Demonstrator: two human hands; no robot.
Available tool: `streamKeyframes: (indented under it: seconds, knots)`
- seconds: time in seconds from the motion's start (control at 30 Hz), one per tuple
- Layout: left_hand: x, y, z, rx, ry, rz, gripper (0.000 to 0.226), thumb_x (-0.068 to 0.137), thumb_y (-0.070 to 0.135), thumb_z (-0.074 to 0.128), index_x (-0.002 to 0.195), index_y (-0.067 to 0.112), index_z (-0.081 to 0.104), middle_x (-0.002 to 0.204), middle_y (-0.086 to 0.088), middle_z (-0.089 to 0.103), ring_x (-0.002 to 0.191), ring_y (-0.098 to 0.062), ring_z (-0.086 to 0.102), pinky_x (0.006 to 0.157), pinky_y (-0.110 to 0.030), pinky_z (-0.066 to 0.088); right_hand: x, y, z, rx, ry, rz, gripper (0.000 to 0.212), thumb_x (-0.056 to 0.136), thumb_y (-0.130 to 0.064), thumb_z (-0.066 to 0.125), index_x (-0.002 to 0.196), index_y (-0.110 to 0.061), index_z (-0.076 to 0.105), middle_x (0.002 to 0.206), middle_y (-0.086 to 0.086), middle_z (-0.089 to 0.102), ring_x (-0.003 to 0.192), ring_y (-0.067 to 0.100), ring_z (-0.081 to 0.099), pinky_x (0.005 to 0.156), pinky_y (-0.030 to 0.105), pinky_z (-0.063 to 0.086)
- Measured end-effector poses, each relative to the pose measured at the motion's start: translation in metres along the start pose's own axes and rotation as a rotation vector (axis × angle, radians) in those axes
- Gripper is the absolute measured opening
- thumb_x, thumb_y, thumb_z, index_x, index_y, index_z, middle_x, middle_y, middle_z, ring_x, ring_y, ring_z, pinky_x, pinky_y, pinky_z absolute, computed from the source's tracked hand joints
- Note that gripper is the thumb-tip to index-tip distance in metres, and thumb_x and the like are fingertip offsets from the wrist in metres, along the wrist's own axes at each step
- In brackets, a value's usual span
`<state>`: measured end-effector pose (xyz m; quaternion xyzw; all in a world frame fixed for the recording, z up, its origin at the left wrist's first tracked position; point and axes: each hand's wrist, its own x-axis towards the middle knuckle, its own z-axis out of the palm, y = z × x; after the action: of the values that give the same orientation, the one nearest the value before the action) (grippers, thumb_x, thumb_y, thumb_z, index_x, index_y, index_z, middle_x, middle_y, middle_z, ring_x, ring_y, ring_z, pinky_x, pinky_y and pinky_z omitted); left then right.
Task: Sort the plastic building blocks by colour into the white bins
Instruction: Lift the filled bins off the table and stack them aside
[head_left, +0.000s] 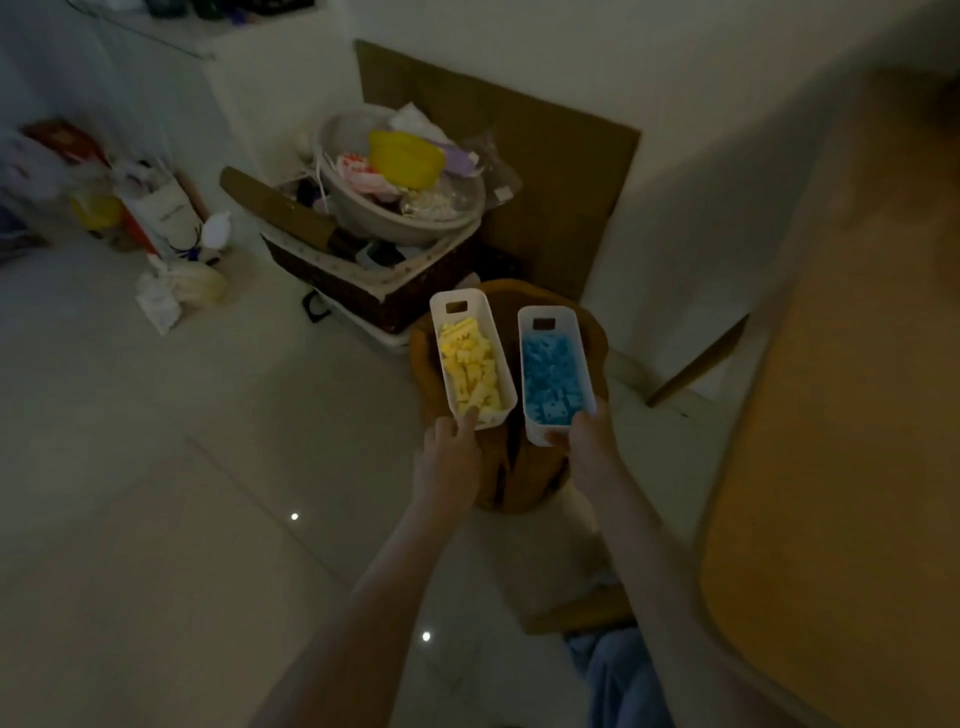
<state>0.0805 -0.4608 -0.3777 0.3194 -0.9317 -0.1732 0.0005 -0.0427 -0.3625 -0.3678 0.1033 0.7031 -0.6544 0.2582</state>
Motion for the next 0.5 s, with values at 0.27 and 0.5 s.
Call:
streamKeyframes:
  seconds: [0.27,0.5]
  knots:
    - [0.022,-0.032,0.007,-0.371,0.099,-0.058,0.011,0.095,0.009,0.048,0.104,0.006,0.053,0.107,-0.012,0.061,0.093,-0.027,0.062,0.069,-0.03,0.048,0.009,0.014,0.01,0.047,-0.261,-0.002,0.044,0.095,-0.005,0.04,0.135,-0.023,0.042,0.119,0.001,0.06,0.103,0.015,0.062,0.077,0.032,0.056]
    - [0.026,-0.049,0.001,-0.332,0.063,-0.045,0.022,0.092,0.01,0.055,0.111,0.0,0.051,0.114,-0.018,0.053,0.096,-0.03,0.056,0.07,-0.027,0.038,-0.003,0.007,0.016,-0.235,-0.143,-0.04,0.055,0.099,-0.019,0.036,0.148,-0.027,0.013,0.137,-0.002,0.038,0.117,0.017,0.048,0.091,0.032,0.043]
